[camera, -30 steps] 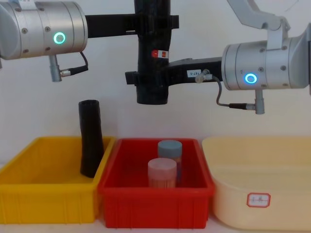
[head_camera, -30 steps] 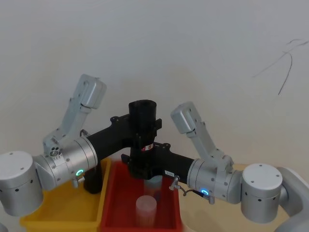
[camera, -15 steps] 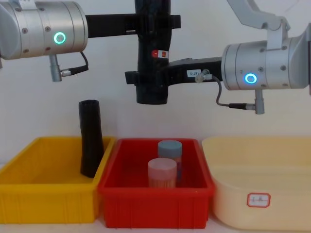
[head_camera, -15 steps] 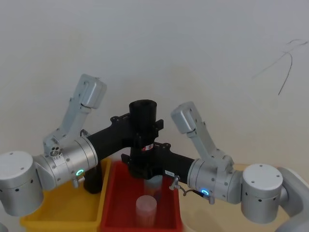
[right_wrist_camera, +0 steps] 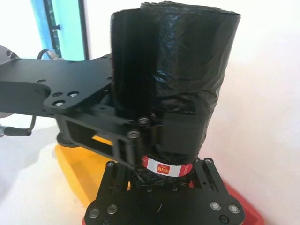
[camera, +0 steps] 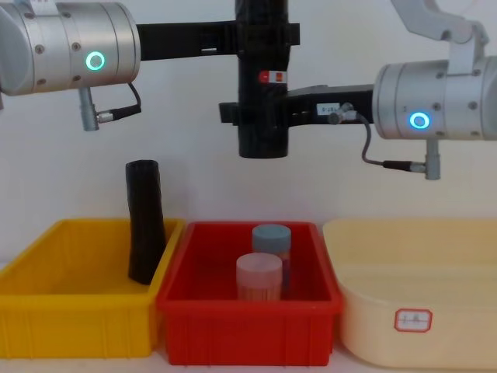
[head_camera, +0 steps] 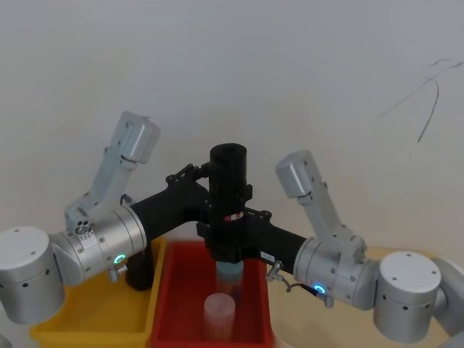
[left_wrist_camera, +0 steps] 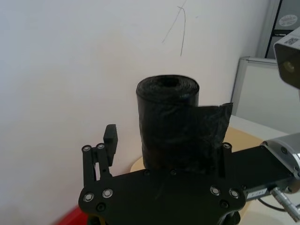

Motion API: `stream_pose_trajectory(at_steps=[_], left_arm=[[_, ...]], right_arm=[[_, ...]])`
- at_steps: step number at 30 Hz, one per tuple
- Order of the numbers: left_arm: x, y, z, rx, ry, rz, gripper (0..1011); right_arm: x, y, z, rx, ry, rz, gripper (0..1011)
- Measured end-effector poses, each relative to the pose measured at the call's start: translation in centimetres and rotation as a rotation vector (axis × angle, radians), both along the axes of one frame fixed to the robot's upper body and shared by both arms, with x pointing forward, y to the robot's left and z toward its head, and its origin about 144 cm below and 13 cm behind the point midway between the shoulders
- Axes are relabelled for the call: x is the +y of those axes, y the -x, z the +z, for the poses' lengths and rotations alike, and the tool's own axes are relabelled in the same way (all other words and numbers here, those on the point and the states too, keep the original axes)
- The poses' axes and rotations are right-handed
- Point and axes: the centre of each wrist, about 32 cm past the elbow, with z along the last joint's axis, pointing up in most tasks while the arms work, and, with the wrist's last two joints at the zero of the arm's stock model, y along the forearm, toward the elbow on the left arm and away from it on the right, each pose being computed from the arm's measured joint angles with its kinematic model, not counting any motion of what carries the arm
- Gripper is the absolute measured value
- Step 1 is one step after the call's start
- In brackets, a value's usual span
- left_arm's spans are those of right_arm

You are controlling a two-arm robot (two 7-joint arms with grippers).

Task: Pick up the garbage bag with the one hand and transfer it to the other hand.

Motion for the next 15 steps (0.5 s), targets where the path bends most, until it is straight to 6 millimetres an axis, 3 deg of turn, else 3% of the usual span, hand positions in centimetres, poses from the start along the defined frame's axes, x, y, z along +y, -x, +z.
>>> stream_pose_trajectory(at_steps=[3,15], left_arm=[[0.0,0.0,0.0,0.000,-0.001,-0.006,1001],[0.8,0.4,0.2,0.015,0.007,-0.107,1002]], right_arm=[[-0.2,0.2,0.0,-0.003,-0.006,-0.015,553],[-1.3,0.9,0.0,0.005,-0.024,-0.116,552]])
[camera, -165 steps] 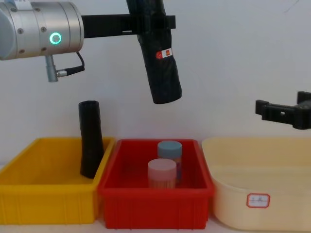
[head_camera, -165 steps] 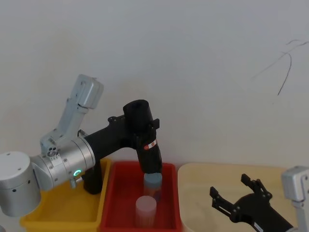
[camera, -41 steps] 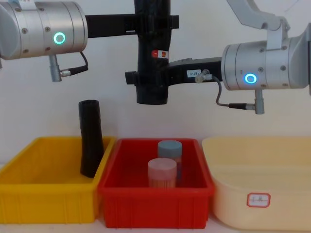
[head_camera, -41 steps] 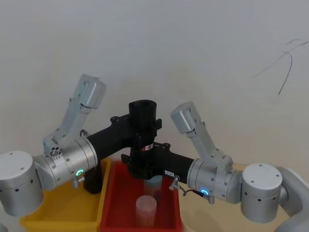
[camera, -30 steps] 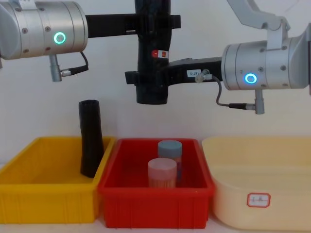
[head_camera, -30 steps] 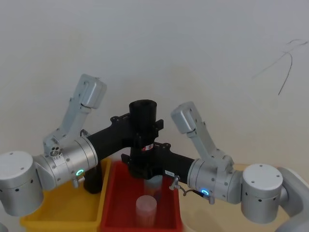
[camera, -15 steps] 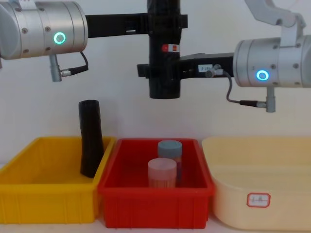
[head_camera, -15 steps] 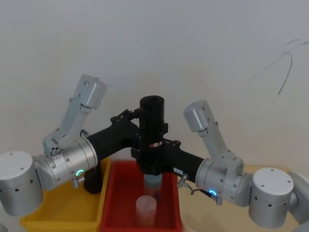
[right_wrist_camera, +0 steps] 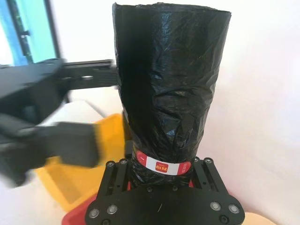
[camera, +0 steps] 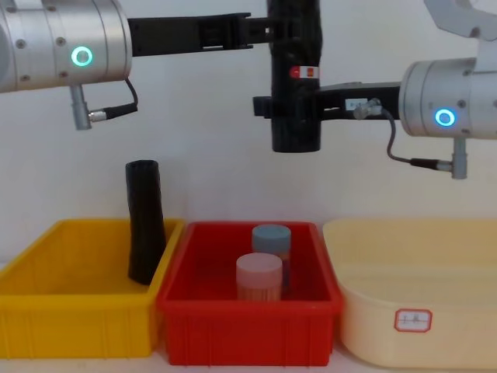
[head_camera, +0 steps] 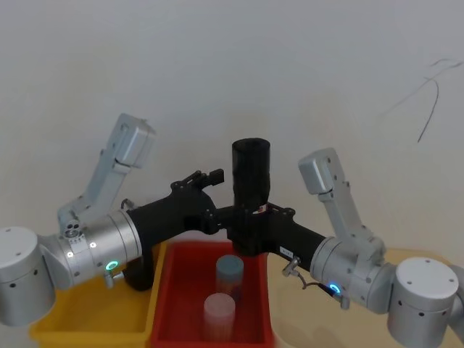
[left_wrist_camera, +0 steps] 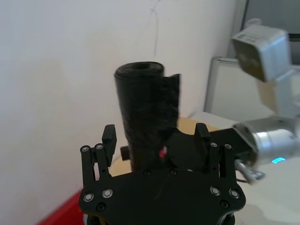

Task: Pick up the garbage bag with the one hand and transfer it to the other hand.

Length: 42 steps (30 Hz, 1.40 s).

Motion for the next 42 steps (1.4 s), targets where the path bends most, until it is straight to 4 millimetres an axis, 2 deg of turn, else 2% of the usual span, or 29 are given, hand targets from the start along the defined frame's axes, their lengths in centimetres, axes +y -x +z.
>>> stream_pose_trajectory(at_steps=[16,33,42], left_arm=[[1.9,0.9,0.3,-0.007,0.024,-0.042,1002],[3.8,2.0,0.3,-0.063,0.032,0.143,1002],[4.5,2.7,0.0,-0.053,-0.002,0.277,1002]], right_arm=[[-2.2,1.2,-1.0,0.048,0.008,-0.151,552],[-5.4,5.3,-2.8,0.114,0.040,-0.281,552],[-6.6,6.6,-4.2,0.184,0.067,-0.347,553]])
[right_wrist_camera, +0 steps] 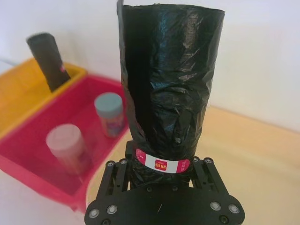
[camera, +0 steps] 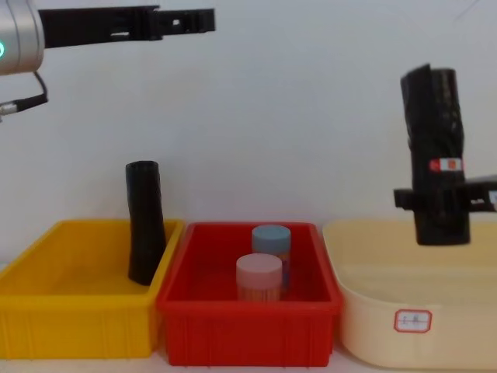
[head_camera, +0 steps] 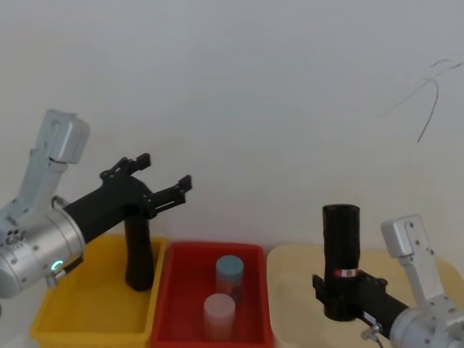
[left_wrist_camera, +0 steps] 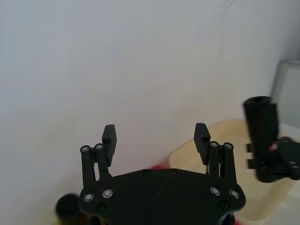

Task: Pick up the garbage bag with the one hand and transfer it to the other hand.

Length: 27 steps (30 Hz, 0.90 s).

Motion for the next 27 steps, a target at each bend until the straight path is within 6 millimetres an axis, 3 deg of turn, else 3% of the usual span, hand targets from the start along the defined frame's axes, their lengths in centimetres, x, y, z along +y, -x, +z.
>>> stream_pose_trajectory(at_steps=[20,27], left_arm=[[0.7,0.7,-1.3,0.110,-0.088,0.311,1001],[0.8,0.7,-2.1,0.160,-0.119,0.410,1001]], right_arm=[[-1.7,-1.4,-1.1,0.084,0.043,-0.075,552],[-2.0,-1.8,-1.1,0.088,0.050,-0.081,736]])
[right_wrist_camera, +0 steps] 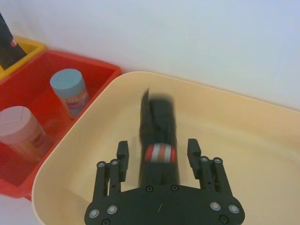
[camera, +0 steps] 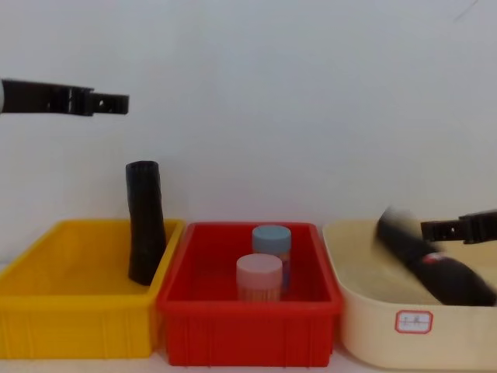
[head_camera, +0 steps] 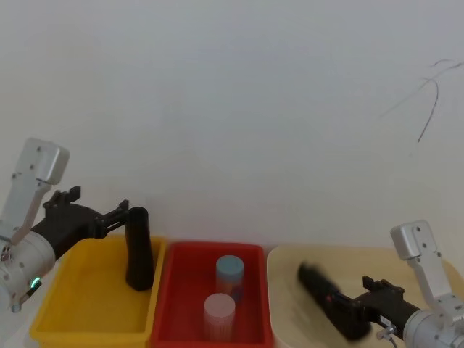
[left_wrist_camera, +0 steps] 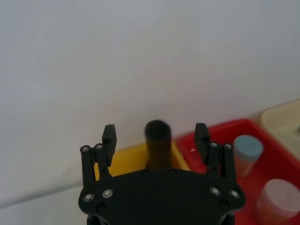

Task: Pick up the garbage bag with the one hand and transfer it to the other hand.

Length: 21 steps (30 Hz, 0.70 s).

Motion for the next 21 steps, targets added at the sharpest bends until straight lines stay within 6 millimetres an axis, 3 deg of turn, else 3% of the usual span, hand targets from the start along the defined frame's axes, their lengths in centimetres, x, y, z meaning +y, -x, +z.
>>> stream_pose_trajectory(at_steps=[11,21], left_arm=[[0.16,-0.07,-0.66,0.042,-0.028,0.085,1001],[0.23,-0.10,-0.91,0.056,-0.039,0.114,1002]], right_arm=[[-0.23,-0.36,-0.02,0.007,0.006,-0.006,1001],[-0.09,-0.36,0.11,0.004,0.006,0.009,1001]])
